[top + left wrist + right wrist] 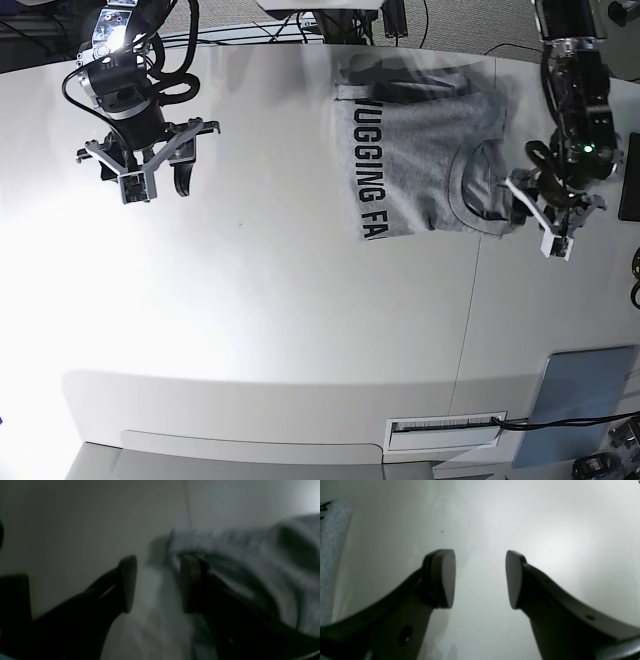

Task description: Fold the T-shirt properly

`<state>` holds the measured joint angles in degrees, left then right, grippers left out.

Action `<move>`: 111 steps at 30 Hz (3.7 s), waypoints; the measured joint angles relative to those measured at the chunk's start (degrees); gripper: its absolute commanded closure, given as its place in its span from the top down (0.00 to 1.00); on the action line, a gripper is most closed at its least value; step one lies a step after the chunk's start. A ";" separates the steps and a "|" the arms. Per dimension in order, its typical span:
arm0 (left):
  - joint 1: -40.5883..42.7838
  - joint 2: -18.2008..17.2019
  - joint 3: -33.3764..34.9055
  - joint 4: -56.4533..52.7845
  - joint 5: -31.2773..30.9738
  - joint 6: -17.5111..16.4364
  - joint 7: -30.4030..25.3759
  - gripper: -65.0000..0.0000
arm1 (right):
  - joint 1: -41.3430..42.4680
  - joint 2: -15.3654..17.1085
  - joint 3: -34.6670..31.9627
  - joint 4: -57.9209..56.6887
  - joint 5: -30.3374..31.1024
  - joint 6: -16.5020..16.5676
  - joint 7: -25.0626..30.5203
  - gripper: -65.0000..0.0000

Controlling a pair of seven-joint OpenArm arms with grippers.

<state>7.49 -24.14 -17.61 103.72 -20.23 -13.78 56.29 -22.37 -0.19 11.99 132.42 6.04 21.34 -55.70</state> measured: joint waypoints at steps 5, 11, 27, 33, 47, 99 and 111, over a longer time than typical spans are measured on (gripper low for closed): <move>2.01 -0.28 0.04 0.07 -14.12 -11.34 7.13 0.12 | 0.04 0.00 -0.04 -0.02 3.23 0.00 3.93 0.44; 7.80 -0.35 0.13 0.26 -26.16 -20.22 11.52 0.00 | 3.32 0.02 -5.77 -3.52 3.56 0.09 5.16 0.13; 19.67 -2.10 -0.02 2.40 -36.04 -25.73 17.20 0.00 | 27.36 -5.55 -29.55 -37.73 -2.73 -0.33 6.91 0.00; 22.43 -2.10 0.00 2.40 -36.24 -25.75 12.87 0.00 | 34.73 -7.48 -33.59 -48.09 -2.78 -0.83 7.82 0.00; 26.77 -1.60 0.09 -1.99 -20.76 -14.27 -14.49 0.00 | 35.74 -7.32 -34.67 -59.71 -3.23 -2.27 6.43 0.00; -4.35 -5.60 13.92 -10.27 -10.03 -2.29 -16.00 0.00 | -2.64 0.22 -26.45 -9.90 -16.44 -10.45 3.02 0.00; 25.38 -8.26 -9.38 -0.59 -22.75 -4.09 -15.89 0.00 | -19.80 4.50 -5.88 1.60 -10.14 -10.47 -3.72 0.00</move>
<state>32.86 -32.40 -26.98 103.13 -42.98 -17.87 40.40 -42.17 4.32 6.11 134.02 -4.10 10.87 -59.42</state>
